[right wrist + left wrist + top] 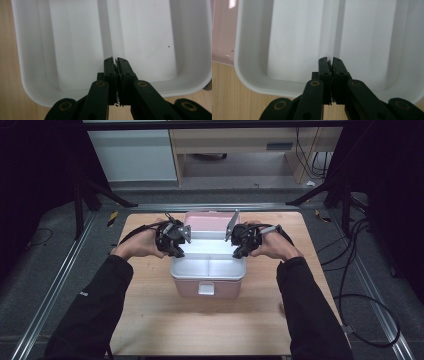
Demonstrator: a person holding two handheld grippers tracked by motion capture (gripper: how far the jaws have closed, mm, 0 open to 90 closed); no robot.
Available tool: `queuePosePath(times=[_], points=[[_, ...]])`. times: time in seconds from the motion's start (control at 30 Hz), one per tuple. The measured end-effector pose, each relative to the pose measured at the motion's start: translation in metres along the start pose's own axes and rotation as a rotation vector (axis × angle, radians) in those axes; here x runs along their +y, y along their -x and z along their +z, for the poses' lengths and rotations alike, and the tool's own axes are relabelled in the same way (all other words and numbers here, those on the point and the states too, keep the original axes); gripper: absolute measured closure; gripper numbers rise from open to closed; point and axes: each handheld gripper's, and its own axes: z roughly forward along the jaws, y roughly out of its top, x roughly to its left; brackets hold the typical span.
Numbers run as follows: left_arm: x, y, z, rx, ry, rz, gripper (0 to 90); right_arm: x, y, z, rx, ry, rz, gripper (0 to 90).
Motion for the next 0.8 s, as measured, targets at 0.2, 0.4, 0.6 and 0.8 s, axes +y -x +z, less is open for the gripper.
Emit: queuePosePath(times=[0.2,0.4,0.6,0.8], points=[[0.006,0.017,-0.025,0.014,0.018,0.027,88.0,-0.001,-0.019,-0.026,-0.023,0.034,-0.018,87.1],[0.014,0.046,-0.042,0.009,0.011,0.06,89.0,-0.003,-0.045,-0.043,-0.013,0.028,-0.016,87.0],[0.017,0.078,-0.049,-0.002,-0.023,0.076,89.2,-0.003,-0.073,-0.044,0.004,0.02,-0.04,87.9],[0.011,0.106,-0.046,-0.035,-0.018,0.082,89.0,-0.008,-0.106,-0.042,0.022,0.031,-0.058,88.9]])
